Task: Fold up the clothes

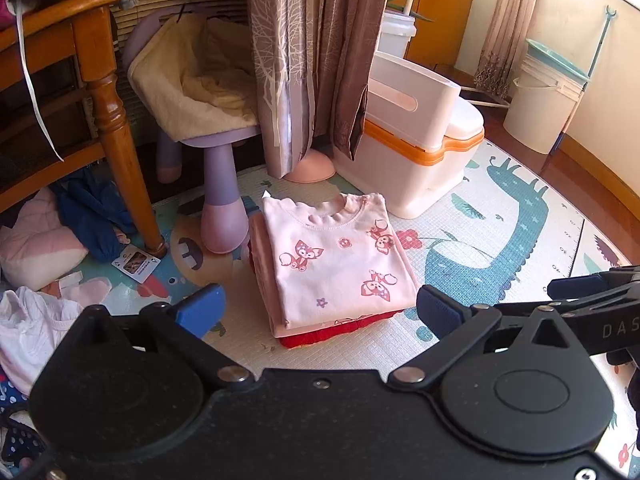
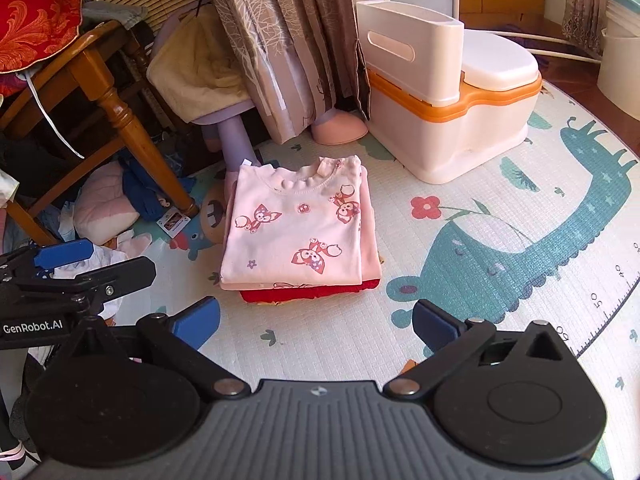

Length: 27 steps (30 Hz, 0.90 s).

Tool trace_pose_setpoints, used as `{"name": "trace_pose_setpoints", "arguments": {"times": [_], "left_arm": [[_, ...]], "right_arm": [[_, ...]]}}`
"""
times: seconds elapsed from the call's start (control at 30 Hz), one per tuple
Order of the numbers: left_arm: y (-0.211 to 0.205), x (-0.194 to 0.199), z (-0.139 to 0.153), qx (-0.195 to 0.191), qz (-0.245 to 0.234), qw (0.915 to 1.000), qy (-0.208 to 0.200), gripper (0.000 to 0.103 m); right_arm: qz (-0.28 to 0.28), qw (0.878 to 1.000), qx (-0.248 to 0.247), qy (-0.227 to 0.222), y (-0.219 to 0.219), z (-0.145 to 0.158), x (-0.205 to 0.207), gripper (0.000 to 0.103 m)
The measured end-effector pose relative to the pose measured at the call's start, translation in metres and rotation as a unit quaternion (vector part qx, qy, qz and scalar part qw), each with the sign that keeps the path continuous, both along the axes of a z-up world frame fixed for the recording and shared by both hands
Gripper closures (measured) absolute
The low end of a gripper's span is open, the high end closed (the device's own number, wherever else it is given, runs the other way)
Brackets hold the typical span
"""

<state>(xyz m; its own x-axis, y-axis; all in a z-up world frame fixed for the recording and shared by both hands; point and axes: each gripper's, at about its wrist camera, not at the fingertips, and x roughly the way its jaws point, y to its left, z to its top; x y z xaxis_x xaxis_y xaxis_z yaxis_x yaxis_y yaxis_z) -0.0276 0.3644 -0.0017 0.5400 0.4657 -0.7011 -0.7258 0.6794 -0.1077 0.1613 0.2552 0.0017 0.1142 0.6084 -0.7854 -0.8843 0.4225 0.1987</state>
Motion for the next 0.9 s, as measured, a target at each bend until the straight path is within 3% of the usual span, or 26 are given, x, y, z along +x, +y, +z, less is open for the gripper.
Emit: {"name": "trace_pose_setpoints", "arguments": {"times": [0.17, 0.3, 0.5, 0.9], "left_arm": [[-0.022, -0.002, 0.029, 0.03, 0.026, 0.999, 0.019, 0.0], [-0.035, 0.001, 0.04, 0.045, 0.037, 0.9966, 0.059, 0.0], [-0.046, -0.007, 0.041, 0.066, 0.054, 0.9924, 0.089, 0.0], [-0.062, -0.018, 0.042, 0.04, 0.044, 0.9943, 0.089, 0.0]], "right_arm": [[0.021, 0.999, 0.0, -0.025, -0.012, 0.029, -0.011, 0.001], [0.025, 0.999, -0.01, -0.044, -0.027, 0.036, -0.021, 0.001], [0.034, 0.999, -0.017, -0.029, -0.043, 0.032, -0.026, 0.001], [0.046, 0.998, -0.012, -0.038, -0.044, 0.05, -0.055, 0.0]]}}
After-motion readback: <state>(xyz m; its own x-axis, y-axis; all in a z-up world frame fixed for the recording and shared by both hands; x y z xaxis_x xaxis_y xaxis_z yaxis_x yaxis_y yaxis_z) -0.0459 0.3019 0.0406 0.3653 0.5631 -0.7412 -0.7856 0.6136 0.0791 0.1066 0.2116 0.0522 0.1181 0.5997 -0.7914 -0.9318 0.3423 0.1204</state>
